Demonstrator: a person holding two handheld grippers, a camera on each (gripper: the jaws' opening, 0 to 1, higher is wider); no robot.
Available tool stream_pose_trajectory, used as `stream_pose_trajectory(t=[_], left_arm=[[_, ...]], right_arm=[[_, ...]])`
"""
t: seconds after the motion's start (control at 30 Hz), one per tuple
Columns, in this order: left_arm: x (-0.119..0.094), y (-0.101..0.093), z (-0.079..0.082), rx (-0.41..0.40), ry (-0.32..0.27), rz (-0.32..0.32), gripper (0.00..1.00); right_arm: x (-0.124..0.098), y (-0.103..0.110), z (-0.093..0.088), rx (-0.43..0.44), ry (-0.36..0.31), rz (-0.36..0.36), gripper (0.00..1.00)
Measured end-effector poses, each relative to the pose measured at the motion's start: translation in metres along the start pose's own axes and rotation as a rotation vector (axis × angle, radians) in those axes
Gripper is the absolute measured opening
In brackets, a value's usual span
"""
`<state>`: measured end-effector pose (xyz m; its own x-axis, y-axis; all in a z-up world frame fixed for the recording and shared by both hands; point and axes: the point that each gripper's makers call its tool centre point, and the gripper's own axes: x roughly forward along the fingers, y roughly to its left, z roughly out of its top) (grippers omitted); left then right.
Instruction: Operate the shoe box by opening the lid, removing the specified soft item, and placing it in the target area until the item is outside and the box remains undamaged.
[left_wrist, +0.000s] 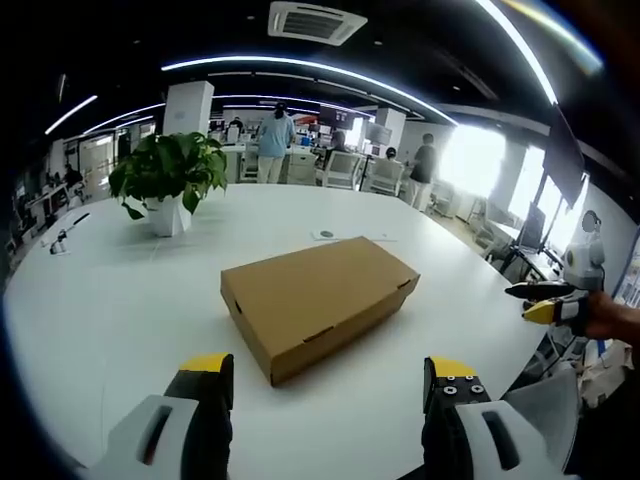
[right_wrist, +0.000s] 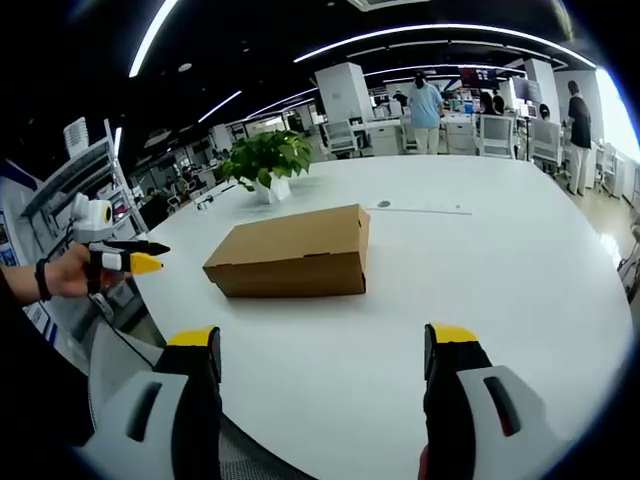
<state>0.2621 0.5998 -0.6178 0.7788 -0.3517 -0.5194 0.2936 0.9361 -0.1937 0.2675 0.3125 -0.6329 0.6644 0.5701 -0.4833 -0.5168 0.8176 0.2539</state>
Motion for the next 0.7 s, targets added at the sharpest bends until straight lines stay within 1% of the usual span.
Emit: stream_pose_trajectory(t=[0.2,0.43,0.7], left_arm=[[-0.0011,0.0034,0.0002,-0.003,-0.002,0.007,0.79],[-0.0023,0.0057,0.0001,-0.01,-0.004,0.014,0.79],[-0.0034,0.0067,0.0024,-0.01,-0.007,0.015,0.79]], right_arm=[[0.0019,0.0024,-0.0012,-0.004,0.006,0.007,0.78],[0.0004,0.0006,0.0017,-0.002,-0.004,0.002,0.78],[-0.001,0.0004,-0.0014,0.001,-0.001,0.001,0.78]])
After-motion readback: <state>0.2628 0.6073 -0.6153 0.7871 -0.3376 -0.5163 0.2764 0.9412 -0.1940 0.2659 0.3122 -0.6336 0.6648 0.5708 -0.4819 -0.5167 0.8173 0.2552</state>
